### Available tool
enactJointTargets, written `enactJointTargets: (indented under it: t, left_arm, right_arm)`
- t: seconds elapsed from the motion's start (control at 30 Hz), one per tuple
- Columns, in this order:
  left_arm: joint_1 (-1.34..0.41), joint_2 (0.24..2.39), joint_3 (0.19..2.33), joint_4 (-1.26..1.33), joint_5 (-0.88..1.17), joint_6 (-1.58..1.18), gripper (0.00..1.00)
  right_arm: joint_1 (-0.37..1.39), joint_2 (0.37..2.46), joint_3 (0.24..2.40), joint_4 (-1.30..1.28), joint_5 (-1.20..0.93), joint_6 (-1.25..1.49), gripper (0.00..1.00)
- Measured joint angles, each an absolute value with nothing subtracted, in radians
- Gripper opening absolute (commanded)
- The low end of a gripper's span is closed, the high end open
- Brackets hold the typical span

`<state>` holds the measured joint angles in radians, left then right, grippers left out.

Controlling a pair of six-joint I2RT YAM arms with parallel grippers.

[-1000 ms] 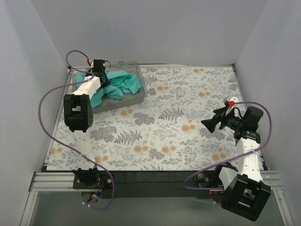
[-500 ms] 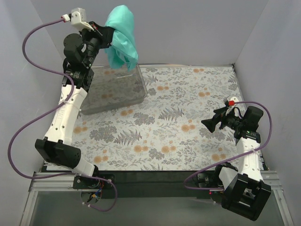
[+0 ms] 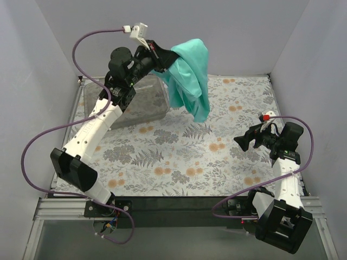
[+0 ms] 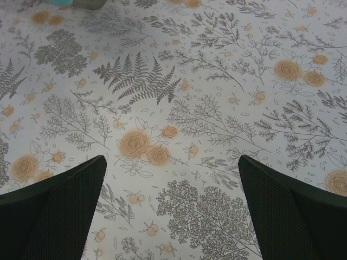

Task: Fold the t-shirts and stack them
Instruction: Move the tshirt to the center of the board, then flatten the tshirt out

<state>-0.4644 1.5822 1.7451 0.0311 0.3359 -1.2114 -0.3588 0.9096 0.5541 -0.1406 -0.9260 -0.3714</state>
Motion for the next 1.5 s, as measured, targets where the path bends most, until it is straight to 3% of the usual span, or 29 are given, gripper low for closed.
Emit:
enactJointTargets:
  t: [0.57, 0.6, 0.63, 0.67, 0.77, 1.07, 1.3, 1.5]
  left_arm:
    - [-0.691, 1.756, 1.46, -0.038, 0.325, -1.019, 0.0]
    - [-0.706, 1.756, 1.438, -0.046, 0.315, -1.004, 0.04]
    - [-0.719, 1.755, 1.416, -0.05, 0.302, -0.989, 0.24]
    - [-0.728, 1.755, 1.4, -0.052, 0.293, -0.97, 0.38]
    - [-0.759, 1.74, 1.329, -0.059, 0.251, -0.941, 0.69]
    - [-0.767, 1.527, 1.164, -0.099, -0.016, -0.856, 0.94]
    - [-0.75, 1.298, 1.027, -0.099, -0.233, -0.474, 0.93]
    - [-0.603, 1.38, 0.996, -0.258, -0.2, -0.277, 0.91]
  right_arm:
    - [-0.359, 0.91, 0.561, -0.153, -0.862, -0.376, 0.98]
    - [-0.359, 0.91, 0.561, -0.154, -0.862, -0.376, 0.98]
    - [-0.359, 0.91, 0.561, -0.156, -0.862, -0.376, 0.98]
    - [-0.359, 0.91, 0.561, -0.156, -0.862, -0.376, 0.98]
    - [-0.359, 0.91, 0.561, -0.157, -0.863, -0.377, 0.98]
    - [-0.359, 0.911, 0.561, -0.158, -0.864, -0.379, 0.98]
    - [-0.359, 0.912, 0.561, -0.159, -0.869, -0.379, 0.98]
    - [-0.359, 0.922, 0.561, -0.159, -0.883, -0.378, 0.98]
